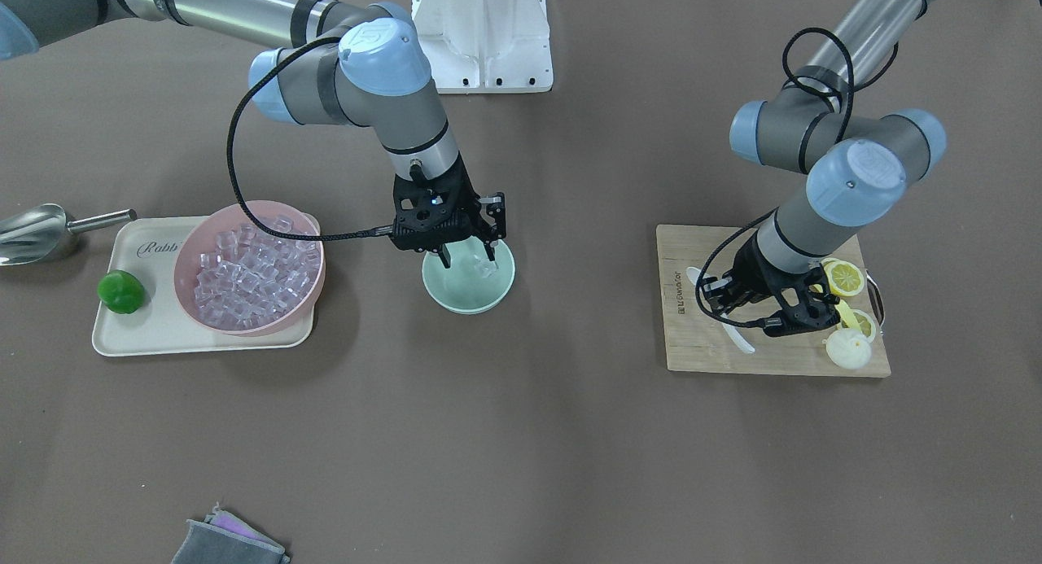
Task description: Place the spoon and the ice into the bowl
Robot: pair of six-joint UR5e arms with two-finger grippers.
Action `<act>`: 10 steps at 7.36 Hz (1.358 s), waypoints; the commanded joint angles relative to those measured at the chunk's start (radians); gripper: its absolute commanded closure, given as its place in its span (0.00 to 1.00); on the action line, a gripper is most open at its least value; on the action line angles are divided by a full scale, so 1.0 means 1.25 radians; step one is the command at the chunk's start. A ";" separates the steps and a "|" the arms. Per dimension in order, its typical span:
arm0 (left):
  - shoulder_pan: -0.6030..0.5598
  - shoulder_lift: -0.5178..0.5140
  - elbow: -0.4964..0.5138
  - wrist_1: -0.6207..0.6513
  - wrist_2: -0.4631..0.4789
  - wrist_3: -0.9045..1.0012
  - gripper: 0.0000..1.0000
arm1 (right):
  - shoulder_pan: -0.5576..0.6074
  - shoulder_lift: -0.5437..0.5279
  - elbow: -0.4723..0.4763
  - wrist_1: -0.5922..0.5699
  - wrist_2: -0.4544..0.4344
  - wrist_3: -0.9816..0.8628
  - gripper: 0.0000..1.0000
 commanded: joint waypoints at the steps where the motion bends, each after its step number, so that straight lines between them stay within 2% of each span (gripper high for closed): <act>1: 0.017 -0.104 -0.006 0.017 -0.028 -0.107 1.00 | 0.078 -0.091 0.104 -0.007 0.120 -0.015 0.00; 2: 0.067 -0.158 0.000 0.017 -0.018 -0.169 1.00 | 0.141 -0.185 0.187 -0.008 0.188 -0.069 0.00; 3: 0.094 -0.198 0.007 0.017 -0.016 -0.218 1.00 | 0.206 -0.249 0.221 -0.008 0.254 -0.143 0.00; 4: 0.136 -0.225 0.010 0.014 0.027 -0.256 1.00 | 0.256 -0.293 0.226 -0.008 0.297 -0.204 0.00; 5: 0.174 -0.275 0.043 0.010 0.106 -0.284 1.00 | 0.292 -0.342 0.232 -0.007 0.328 -0.277 0.00; 6: 0.184 -0.314 0.084 0.009 0.114 -0.294 0.36 | 0.325 -0.393 0.244 -0.006 0.352 -0.338 0.00; 7: 0.186 -0.310 0.086 0.003 0.118 -0.289 0.02 | 0.341 -0.432 0.264 -0.005 0.360 -0.378 0.00; 9: 0.159 -0.273 0.049 0.005 0.111 -0.281 0.02 | 0.370 -0.448 0.274 -0.006 0.384 -0.382 0.00; 10: 0.116 -0.185 -0.037 0.009 0.067 -0.257 0.02 | 0.384 -0.457 0.271 -0.007 0.384 -0.390 0.00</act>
